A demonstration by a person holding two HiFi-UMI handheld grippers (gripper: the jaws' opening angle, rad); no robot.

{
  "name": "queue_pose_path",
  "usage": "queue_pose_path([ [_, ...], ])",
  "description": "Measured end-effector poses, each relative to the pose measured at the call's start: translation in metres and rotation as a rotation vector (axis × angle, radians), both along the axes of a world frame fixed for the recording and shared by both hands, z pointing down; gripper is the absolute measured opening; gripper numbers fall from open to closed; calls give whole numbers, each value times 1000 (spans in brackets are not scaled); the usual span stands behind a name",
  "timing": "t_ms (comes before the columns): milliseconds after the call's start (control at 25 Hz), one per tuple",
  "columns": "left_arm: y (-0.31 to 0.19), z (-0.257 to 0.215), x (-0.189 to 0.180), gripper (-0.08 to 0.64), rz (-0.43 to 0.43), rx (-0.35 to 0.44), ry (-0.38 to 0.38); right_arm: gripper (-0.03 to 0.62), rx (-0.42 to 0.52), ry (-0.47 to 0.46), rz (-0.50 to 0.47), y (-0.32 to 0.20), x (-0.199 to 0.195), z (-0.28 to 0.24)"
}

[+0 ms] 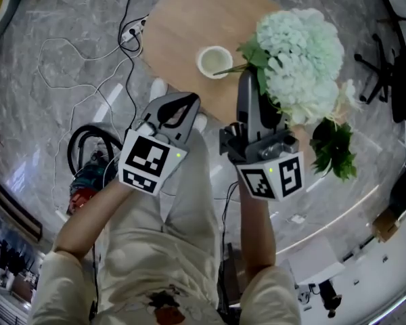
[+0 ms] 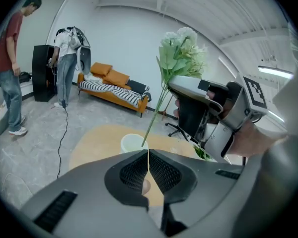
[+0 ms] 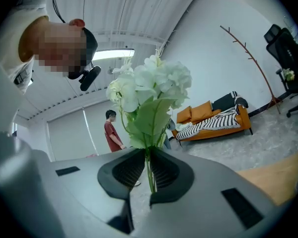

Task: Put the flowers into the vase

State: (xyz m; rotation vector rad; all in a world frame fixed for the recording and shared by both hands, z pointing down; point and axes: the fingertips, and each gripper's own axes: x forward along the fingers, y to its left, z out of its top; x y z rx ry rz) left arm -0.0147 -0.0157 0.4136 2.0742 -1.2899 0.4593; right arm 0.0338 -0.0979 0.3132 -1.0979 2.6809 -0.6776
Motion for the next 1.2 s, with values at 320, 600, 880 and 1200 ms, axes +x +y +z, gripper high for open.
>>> queue_pose_path([
  [320, -6, -12, 22, 15, -54, 37, 24, 37, 37, 15, -80, 3, 0, -4],
  [600, 1, -3, 35, 15, -53, 27, 41, 37, 58, 13, -89, 3, 0, 4],
  [880, 3, 15, 29, 15, -46, 20, 29, 37, 60, 20, -76, -2, -3, 24],
  [1200, 3, 28, 20, 14, -55, 4, 39, 37, 36, 36, -64, -2, -10, 47],
])
